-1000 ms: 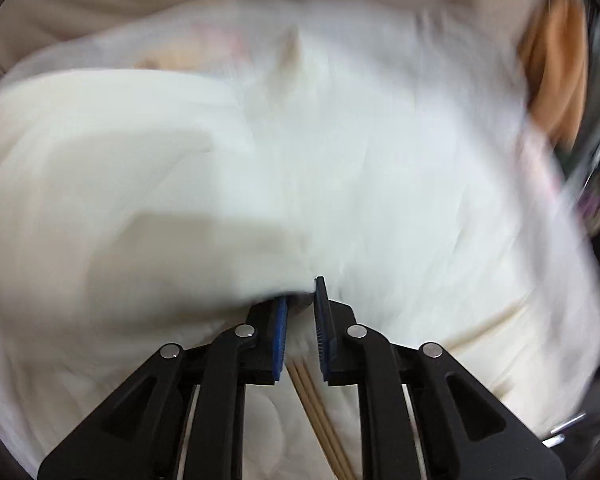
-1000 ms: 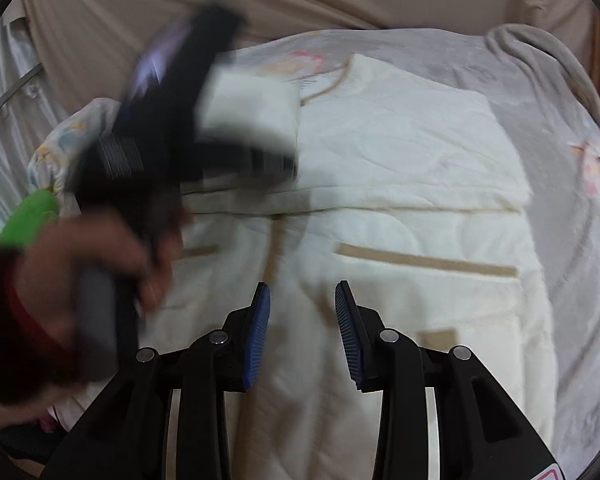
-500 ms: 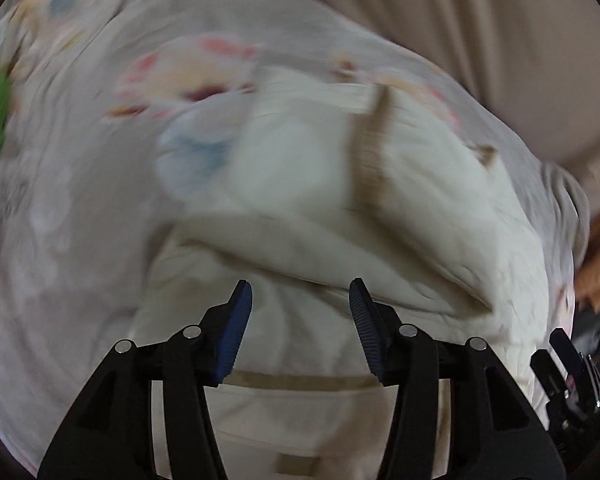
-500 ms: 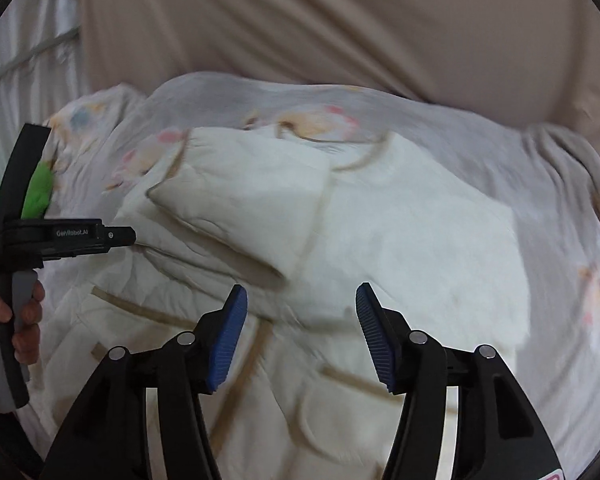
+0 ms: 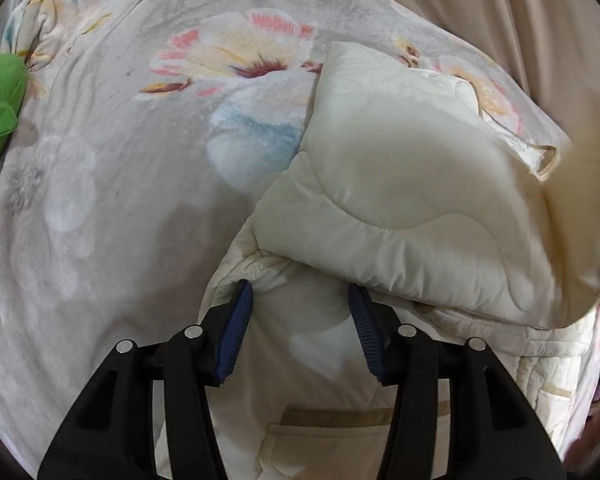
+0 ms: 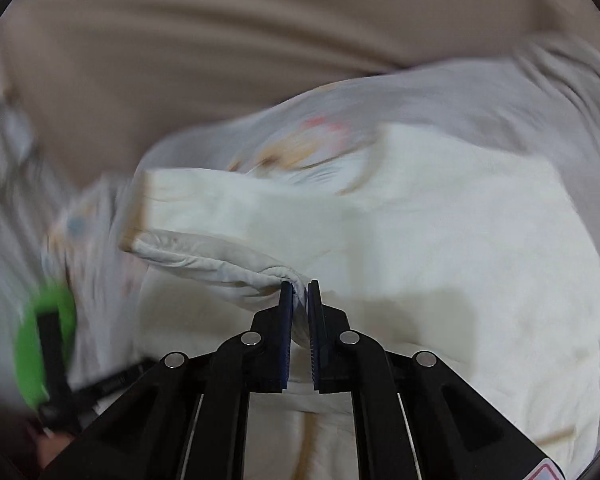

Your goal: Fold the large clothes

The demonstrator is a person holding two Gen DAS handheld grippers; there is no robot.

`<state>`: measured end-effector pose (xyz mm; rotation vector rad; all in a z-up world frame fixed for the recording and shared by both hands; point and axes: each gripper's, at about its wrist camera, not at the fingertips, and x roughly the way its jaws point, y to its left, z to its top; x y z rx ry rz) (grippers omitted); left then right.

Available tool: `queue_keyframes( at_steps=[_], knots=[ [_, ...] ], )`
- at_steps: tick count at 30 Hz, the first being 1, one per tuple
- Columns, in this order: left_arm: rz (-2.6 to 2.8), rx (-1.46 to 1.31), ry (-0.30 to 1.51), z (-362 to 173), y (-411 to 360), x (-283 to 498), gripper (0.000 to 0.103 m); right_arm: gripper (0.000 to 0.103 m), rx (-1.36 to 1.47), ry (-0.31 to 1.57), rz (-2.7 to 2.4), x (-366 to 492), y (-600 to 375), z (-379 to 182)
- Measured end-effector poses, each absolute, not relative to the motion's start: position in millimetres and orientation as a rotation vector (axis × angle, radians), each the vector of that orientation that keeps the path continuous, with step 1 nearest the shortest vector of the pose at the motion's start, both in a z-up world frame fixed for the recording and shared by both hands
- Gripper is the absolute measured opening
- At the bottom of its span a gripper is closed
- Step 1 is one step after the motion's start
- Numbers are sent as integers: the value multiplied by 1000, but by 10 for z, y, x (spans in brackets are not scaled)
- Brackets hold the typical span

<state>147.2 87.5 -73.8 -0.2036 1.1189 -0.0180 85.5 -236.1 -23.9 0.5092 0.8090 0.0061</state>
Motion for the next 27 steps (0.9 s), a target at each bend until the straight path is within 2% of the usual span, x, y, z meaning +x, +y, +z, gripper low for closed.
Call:
queue_keyframes(
  at_steps=[2,5,8,10,11,13,15,17,21,22,23,24,25,27],
  knots=[
    [-14,-192,1117,-757,867,1466,48,10,666,850,-117,604,-2827,-444],
    [-10,-194,1117,-744,860,1445,48,12,702,960,-251,282,-3142,-758],
    [-31,-250,1112,-626,898,1398,48,17,747,904,-266,6,-3243,-699],
    [-67,-340,1093,-515,947,1339,50,26,715,879,-268,-15,-3255,-611],
    [-88,-394,1081,-464,967,1317,51,34,686,866,-266,12,-3267,-552],
    [-103,-466,1070,-414,975,1310,60,42,636,847,-260,104,-3290,-476],
    [-118,-536,1069,-413,962,1341,66,56,615,835,-256,251,-3325,-430],
    [-120,-618,1104,-504,943,1400,73,60,612,830,-270,371,-3449,-429],
    [-104,-777,1178,-743,932,1482,74,59,657,895,-276,555,-3636,-640],
    [-100,-796,1177,-770,931,1495,71,53,670,922,-252,615,-3612,-697],
    [-97,-800,1170,-775,928,1504,64,24,664,955,-215,673,-3543,-732],
    [-110,-795,1153,-753,927,1532,42,13,649,973,-174,730,-3466,-708],
    [-125,-780,1140,-707,930,1564,24,13,639,932,-130,728,-3388,-582],
    [-112,-755,1091,-579,982,1568,15,11,623,785,-60,590,-3290,-216]
  ],
)
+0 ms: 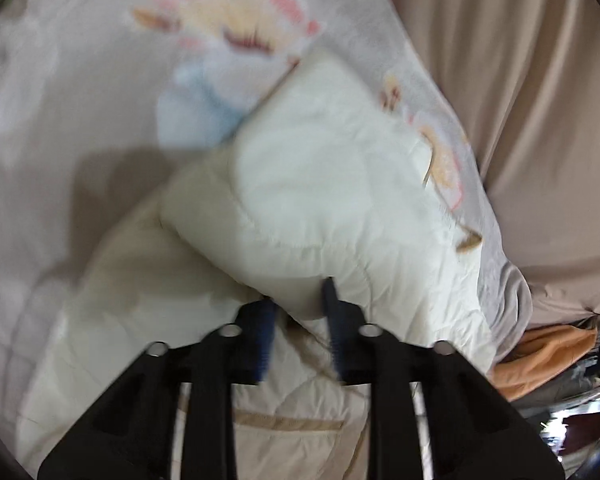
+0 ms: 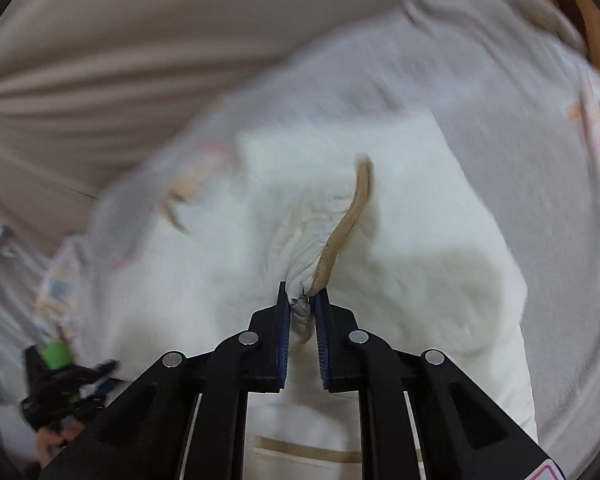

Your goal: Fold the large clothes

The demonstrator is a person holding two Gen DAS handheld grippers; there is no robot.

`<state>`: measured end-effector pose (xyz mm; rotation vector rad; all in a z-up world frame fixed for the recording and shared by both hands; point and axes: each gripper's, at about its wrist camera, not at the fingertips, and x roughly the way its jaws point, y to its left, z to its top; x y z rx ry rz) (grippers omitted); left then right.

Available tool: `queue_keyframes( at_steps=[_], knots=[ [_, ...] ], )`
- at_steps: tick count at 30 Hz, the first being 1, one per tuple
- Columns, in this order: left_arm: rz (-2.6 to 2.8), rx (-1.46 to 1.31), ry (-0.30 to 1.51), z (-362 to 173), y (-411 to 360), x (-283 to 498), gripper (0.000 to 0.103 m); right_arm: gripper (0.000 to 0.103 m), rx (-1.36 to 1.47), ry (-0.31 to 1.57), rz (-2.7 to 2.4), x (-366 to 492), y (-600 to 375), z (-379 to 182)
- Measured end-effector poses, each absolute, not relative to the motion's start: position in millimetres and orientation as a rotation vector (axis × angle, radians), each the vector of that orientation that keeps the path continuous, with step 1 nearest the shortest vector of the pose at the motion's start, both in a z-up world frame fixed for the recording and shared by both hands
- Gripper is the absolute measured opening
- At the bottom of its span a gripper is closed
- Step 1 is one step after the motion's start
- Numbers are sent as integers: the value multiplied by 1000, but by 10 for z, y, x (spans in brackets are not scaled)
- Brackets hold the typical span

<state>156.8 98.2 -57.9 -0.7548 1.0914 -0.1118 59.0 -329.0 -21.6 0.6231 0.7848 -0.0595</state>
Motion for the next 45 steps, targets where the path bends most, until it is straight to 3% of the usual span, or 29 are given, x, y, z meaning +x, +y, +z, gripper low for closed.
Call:
queue_keyframes(
  at_steps=[2,4,7,8,12,17,22,25,27,29,33,38,40,41,45],
  knots=[
    [-97,-693,1043,-437,1035,1554,12,11,617,693,-30,440,-3284,56],
    [-97,-642,1042,-450,1013,1547,12,11,614,706,-37,361,-3305,-42],
    [-63,-523,1128,-750,862,1538,12,11,481,1036,-130,517,-3231,-880],
    [-52,-514,1141,-815,857,1509,12,11,501,1028,-127,469,-3225,-959],
    [-45,-441,1105,-613,887,1378,18,23,529,971,-196,301,-3357,-694],
    [-43,-308,986,-162,965,1234,18,23,492,878,-328,113,-3475,-334],
    [-109,-250,924,44,680,1631,23,22,339,855,28,769,-2520,-58],
    [-163,-196,935,-21,338,1923,35,22,226,896,234,1235,-1747,-159],
    [-169,-141,965,-201,153,2102,35,22,148,951,323,1453,-1365,-364],
    [-147,-79,998,-403,73,2241,35,11,94,993,333,1548,-1267,-579],
    [-90,-8,989,-620,267,2375,37,1,169,994,192,1520,-2048,-750],
    [-3,-72,1001,-700,674,2557,37,0,376,964,-168,1018,-3552,-779],
    [26,-85,1013,-696,725,2574,42,0,385,941,-242,819,-3725,-653],
    [35,-94,1020,-659,729,2565,41,14,374,920,-259,718,-3717,-552],
    [-27,-218,988,-387,653,2310,40,13,441,867,-183,524,-3474,-414]
  ],
)
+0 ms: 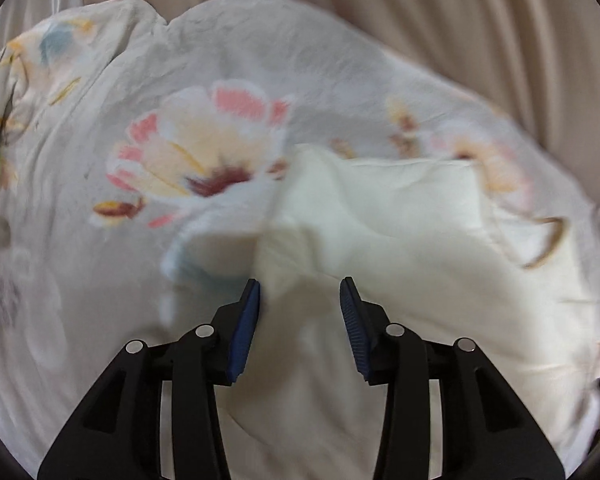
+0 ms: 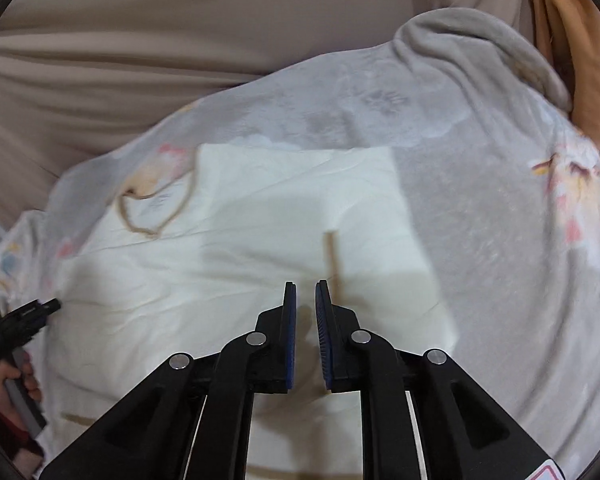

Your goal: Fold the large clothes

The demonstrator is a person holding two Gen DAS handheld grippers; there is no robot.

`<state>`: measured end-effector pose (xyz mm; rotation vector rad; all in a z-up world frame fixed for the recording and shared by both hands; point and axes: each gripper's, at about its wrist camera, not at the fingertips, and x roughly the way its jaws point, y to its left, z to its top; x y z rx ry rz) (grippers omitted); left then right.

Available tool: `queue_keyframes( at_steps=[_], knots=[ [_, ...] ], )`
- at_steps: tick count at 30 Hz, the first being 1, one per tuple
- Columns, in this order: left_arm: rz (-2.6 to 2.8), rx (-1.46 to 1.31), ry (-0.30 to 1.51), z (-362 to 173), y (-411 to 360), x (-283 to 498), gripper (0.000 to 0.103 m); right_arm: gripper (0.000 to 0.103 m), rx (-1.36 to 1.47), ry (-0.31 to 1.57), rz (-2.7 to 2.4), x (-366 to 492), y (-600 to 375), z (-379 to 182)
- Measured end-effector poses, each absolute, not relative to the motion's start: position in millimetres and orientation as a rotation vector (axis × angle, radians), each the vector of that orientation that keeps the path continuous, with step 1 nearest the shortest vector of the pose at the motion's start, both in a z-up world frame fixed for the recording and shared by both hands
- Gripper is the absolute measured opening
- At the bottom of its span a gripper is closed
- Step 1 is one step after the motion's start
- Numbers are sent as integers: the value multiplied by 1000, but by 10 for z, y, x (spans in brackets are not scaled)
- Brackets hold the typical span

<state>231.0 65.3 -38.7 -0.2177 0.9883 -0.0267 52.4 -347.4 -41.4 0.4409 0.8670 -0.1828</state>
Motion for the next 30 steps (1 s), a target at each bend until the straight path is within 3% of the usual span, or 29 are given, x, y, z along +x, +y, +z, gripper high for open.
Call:
queue_keyframes(
  at_steps=[4,5,9,11,14,17,20,22,23,24,27,30],
  knots=[
    [-86,-155,1036,-482,402,2040,41,8,392,971,-76,667,-3039,-715],
    [-82,-86,1032,-536,365,1971,41,0,355,989,-102,652,-3050,-803],
    [-21,-14,1020,-560,579,1864,42,0,479,965,-231,374,-3572,-804],
    [44,-17,1024,-476,805,1813,42,15,434,952,-329,217,-3690,-611],
    [41,-93,1020,-318,1027,1646,41,16,506,914,-248,83,-3696,-474],
    [-13,-163,1043,-290,1034,1401,54,44,537,930,-169,95,-3552,-558],
    [-39,-82,1086,-472,842,1310,55,46,598,984,-135,206,-3449,-808],
    [-28,-6,1111,-623,735,1307,56,36,632,1017,-130,282,-3395,-917],
    [-12,22,1102,-651,716,1318,56,19,630,1013,-122,332,-3361,-889],
    [5,33,1084,-641,717,1311,55,9,610,988,-113,362,-3325,-786],
    [86,35,1040,-575,846,1401,52,1,590,810,-72,262,-3324,-271],
    [142,19,1059,-680,995,1508,52,1,542,825,-112,231,-3418,-310]
  ],
)
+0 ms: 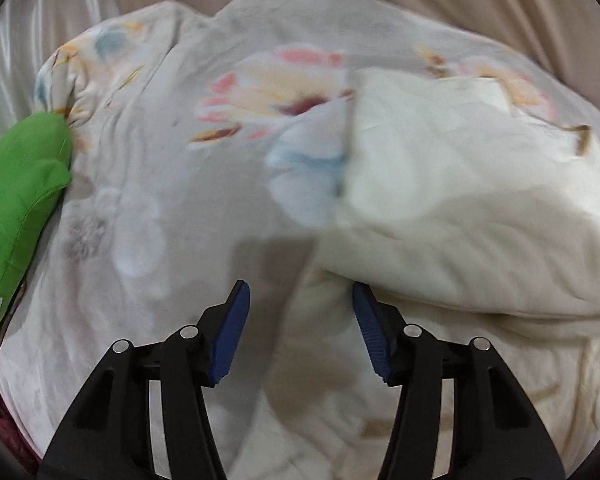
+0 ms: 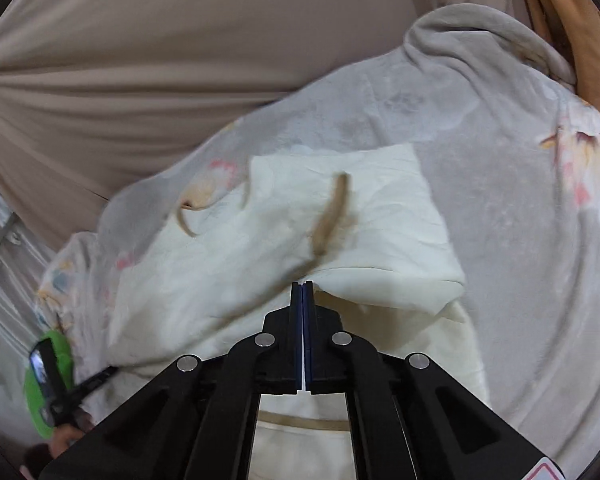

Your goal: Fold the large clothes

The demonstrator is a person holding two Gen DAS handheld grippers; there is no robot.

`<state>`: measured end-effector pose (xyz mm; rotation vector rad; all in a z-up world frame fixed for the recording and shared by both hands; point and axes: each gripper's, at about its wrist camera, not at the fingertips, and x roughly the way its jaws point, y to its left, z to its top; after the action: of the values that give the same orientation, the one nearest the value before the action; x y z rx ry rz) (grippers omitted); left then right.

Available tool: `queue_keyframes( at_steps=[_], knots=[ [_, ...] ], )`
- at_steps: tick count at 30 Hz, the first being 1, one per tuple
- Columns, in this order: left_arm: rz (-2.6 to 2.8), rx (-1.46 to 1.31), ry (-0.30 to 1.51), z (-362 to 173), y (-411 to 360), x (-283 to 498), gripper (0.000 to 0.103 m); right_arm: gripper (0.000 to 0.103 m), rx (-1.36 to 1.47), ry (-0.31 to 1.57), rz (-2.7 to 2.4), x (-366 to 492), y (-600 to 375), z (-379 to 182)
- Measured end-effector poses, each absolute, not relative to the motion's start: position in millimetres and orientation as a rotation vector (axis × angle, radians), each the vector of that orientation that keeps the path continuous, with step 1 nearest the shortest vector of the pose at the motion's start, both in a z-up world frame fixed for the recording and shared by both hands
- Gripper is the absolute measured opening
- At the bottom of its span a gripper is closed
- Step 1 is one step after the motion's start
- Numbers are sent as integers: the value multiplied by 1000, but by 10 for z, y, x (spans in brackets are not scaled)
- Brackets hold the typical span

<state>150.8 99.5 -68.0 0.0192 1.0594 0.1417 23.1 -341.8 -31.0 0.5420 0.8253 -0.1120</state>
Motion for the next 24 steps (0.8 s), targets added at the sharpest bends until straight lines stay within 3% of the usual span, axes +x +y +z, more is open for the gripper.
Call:
queue_keyframes(
  at_steps=[3,7,10,16,24],
  knots=[
    [138,-19,1083,-771,1066,1511,53,0,507,1071,-210,296,-3537,-980],
    [158,14,1064,-602,1091,1375,52,0,625,965,-287,-4,-3687,-811],
    [164,-22,1010,-322,1180,1227,50,1,553,897,-288,-61,-3573,-493],
    [37,-93,882,158,806,1510,51,7,366,860,-5,771,-2680,-126],
    [-46,-11,918,-200,104,2452,51,7,164,926,269,1888,-1429,-445]
  ],
)
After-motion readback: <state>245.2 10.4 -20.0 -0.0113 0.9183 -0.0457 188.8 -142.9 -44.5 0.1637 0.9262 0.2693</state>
